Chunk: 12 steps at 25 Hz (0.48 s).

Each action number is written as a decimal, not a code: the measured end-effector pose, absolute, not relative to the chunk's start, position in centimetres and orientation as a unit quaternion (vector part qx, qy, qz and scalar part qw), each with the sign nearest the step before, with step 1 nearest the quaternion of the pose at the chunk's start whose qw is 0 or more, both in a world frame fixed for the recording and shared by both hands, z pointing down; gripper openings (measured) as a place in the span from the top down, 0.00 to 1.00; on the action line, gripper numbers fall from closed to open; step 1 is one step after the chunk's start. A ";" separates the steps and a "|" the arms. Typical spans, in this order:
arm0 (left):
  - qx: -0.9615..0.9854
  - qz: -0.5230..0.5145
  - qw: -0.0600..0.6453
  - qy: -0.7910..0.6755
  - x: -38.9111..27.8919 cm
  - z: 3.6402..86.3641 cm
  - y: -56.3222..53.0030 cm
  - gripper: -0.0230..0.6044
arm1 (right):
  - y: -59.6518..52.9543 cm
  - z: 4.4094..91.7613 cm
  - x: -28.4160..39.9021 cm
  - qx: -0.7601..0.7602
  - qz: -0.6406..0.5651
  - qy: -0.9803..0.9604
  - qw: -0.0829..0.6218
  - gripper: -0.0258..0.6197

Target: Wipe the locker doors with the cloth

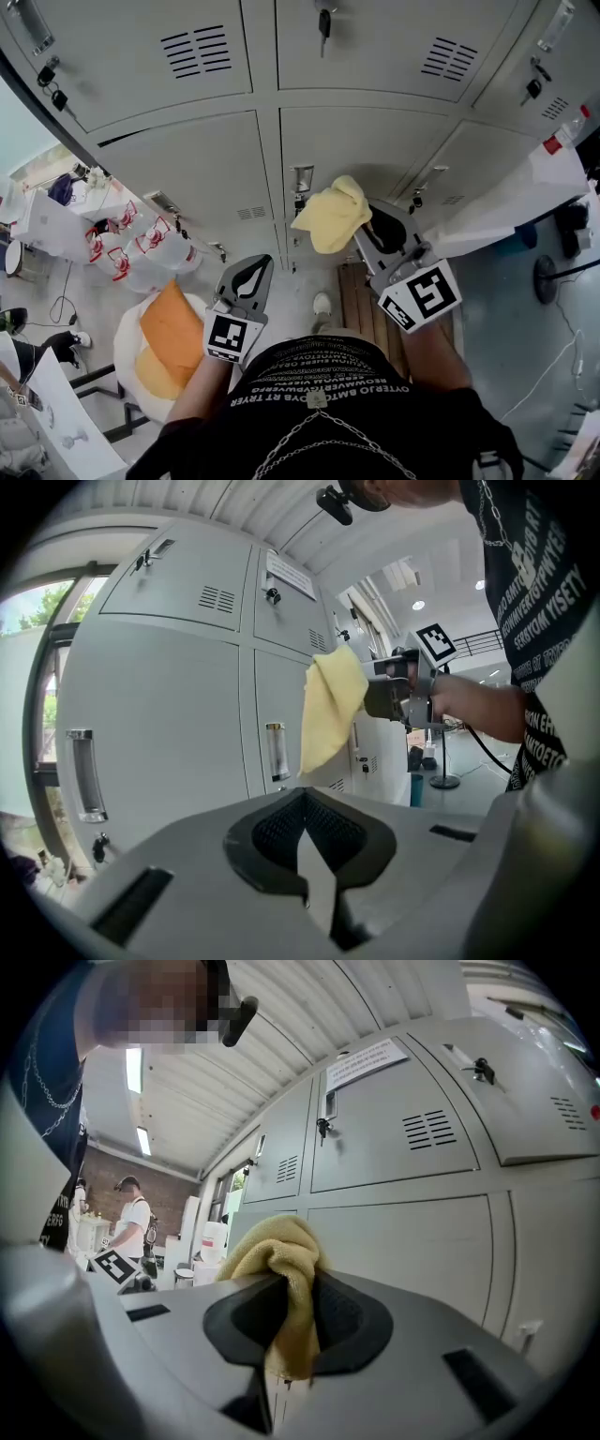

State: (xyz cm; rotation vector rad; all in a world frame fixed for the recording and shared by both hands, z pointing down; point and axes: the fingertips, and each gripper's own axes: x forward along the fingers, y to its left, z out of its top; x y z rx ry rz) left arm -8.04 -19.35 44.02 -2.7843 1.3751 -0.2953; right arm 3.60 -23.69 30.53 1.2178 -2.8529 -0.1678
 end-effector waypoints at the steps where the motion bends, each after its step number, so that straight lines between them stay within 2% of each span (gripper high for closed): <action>1: -0.891 -0.094 0.012 0.443 -8.1 44.0 -19.5 0.96 | -23.9 29.9 3.1 0.385 -0.059 -0.921 0.013 0.87; 12: -0.880 -0.100 -0.001 0.465 -9.1 44.4 -19.9 0.96 | -26.5 24.5 -1.5 0.341 -0.119 -0.932 0.006 0.87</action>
